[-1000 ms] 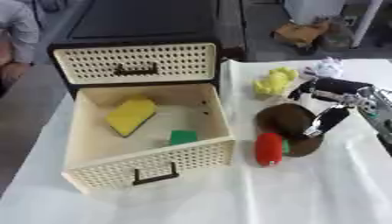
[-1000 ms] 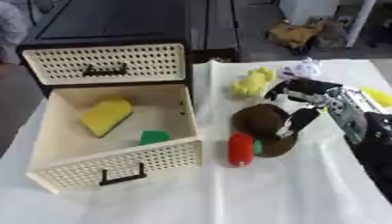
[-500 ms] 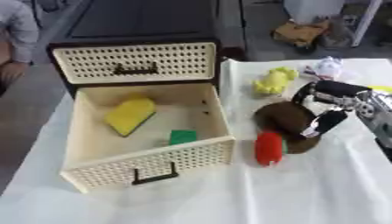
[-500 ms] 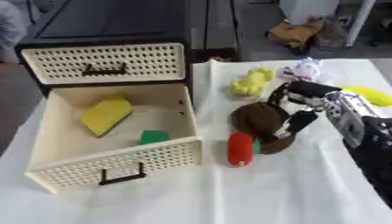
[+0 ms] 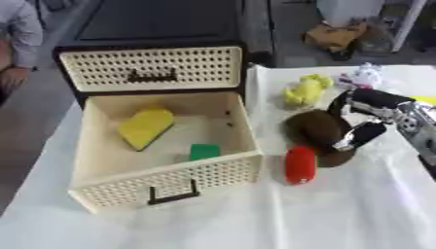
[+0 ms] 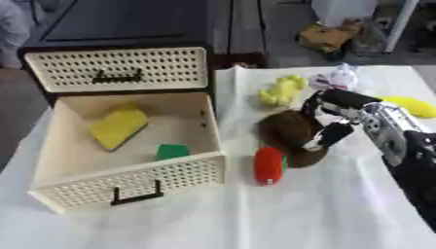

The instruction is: Pick up objects from table and place into drawer.

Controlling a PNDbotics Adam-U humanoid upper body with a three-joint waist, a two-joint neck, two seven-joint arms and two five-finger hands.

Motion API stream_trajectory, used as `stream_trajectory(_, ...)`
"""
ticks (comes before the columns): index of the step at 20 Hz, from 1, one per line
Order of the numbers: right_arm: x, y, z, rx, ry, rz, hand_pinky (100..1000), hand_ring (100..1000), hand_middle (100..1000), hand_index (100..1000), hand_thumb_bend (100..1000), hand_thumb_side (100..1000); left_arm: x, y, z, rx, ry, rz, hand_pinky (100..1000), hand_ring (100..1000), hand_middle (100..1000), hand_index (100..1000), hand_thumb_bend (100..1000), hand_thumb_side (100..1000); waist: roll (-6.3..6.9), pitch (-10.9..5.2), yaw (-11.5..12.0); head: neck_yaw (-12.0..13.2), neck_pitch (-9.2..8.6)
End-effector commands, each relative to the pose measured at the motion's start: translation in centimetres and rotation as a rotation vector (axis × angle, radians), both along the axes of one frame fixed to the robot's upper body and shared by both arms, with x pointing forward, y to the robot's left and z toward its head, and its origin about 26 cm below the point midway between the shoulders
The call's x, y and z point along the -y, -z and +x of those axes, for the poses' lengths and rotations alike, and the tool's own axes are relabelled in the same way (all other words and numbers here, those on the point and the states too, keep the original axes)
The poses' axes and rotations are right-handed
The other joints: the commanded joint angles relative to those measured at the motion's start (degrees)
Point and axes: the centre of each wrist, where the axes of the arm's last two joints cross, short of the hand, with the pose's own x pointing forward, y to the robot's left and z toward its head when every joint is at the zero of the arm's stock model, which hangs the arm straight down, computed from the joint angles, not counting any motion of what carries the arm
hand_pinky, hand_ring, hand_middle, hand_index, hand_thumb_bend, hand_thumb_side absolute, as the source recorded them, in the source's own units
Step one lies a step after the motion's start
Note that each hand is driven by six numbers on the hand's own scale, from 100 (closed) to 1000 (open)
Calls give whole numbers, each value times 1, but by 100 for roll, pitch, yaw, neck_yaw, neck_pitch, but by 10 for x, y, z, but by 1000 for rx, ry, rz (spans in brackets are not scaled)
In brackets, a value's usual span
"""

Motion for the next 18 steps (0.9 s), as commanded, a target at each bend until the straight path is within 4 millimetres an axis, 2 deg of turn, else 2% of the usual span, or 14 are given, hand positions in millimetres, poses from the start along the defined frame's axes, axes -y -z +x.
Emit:
stream_trajectory(1,1,-14,-1,57,0,19,630,767,565,706,693,577,0,-8,-2,20,-4,20,325,518,503,801,122,968,-7,-96,13,-1,-97)
stream_trajectory(2,1,-14,-1,60,2,24,628,766,563,704,624,577,0,-8,-2,18,-4,20,326,519,504,801,121,968,-6,-97,15,-3,-102)
stream_trajectory(3,0,-14,-1,64,4,30,628,766,563,704,624,577,0,-8,-2,18,-5,20,326,519,504,801,121,968,-6,-99,17,-3,-109)
stream_trajectory(4,0,-14,-1,69,4,37,627,765,562,703,561,603,0,-8,-2,17,-5,20,324,518,504,801,121,969,-6,-101,19,-2,-114)
stream_trajectory(10,-1,-20,-1,85,7,80,625,765,560,701,459,637,1,-7,-2,11,-3,24,321,517,502,800,119,972,-3,-103,20,-11,-124)
stream_trajectory(16,0,-28,-4,100,14,125,626,767,558,701,412,645,1,-6,-2,4,-5,25,321,517,503,800,117,974,6,-103,43,-19,-123)
stream_trajectory(18,0,-31,-5,105,18,131,626,769,563,705,428,639,1,-6,-2,5,-4,27,321,517,504,800,117,975,16,-106,38,-25,-127)
